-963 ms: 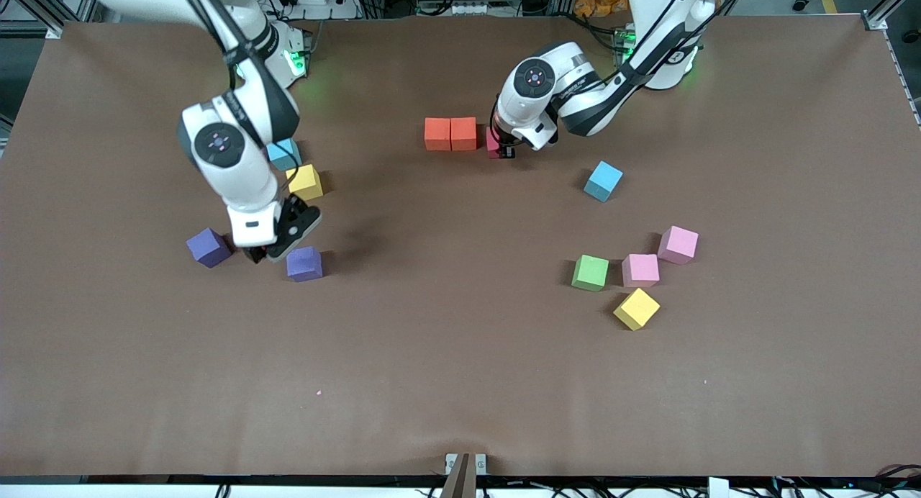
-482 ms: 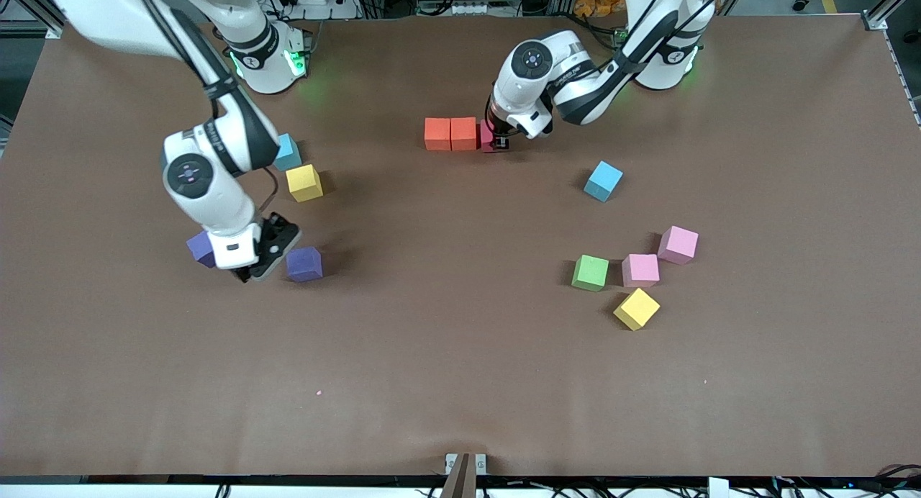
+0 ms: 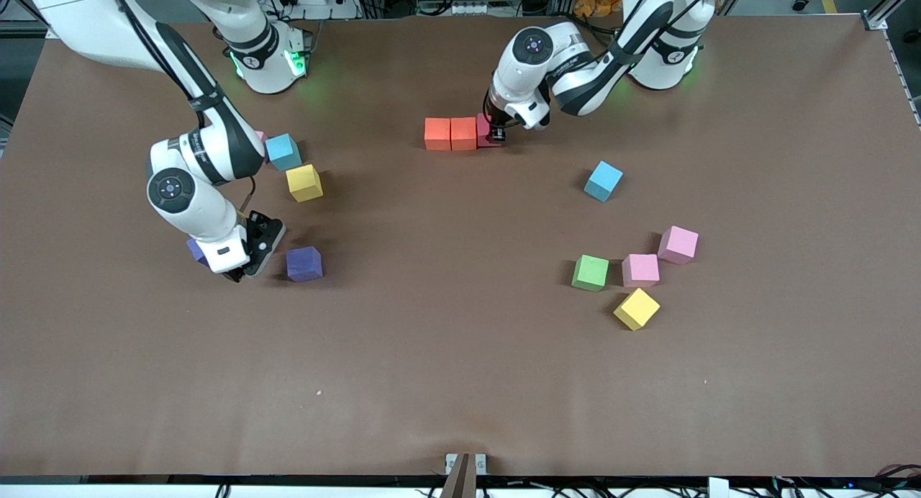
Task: Form number 2 with 11 blocks
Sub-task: 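Grasp the red cube with the right gripper and lift it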
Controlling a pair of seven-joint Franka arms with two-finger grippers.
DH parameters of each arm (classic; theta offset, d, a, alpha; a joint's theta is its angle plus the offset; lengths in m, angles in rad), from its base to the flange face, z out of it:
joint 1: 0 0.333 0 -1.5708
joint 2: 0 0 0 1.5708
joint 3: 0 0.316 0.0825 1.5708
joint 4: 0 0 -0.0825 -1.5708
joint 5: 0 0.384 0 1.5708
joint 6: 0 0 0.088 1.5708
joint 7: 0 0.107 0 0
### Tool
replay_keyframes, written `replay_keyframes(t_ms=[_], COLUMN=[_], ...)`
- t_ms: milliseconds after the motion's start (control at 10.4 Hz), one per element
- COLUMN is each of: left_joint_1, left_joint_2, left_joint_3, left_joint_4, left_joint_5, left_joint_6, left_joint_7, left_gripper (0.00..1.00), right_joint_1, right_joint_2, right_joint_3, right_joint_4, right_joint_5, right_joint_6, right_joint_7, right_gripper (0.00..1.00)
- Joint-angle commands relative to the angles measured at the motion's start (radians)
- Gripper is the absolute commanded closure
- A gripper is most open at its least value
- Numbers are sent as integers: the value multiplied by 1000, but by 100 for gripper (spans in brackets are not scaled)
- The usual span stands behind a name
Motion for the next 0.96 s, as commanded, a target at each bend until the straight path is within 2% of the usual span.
replay_keyframes(t_ms=[0, 385, 674, 867], left_joint_1=[-5, 0, 3, 1], left_joint_2=[-25, 1, 7, 12], left_joint_3=[1, 7, 11, 13], left_joint_4=[-20, -15, -12, -8], left_joint_5=[18, 46, 55, 56], left_joint_6=[20, 23, 35, 38], left_joint_7=[-16, -16, -16, -14], left_gripper=[76, 76, 75, 75], right_joint_1=[-56, -68, -76, -96], right_joint_2=[-54, -58, -58, -79], right_joint_3=[22, 24, 27, 54], right_joint_4=[-28, -91, -114, -112], right_joint_5=[6, 8, 8, 8], right_joint_6=[-44, 9, 0, -17], right_joint_7=[-88, -143, -146, -146], right_gripper=[0, 0, 0, 0])
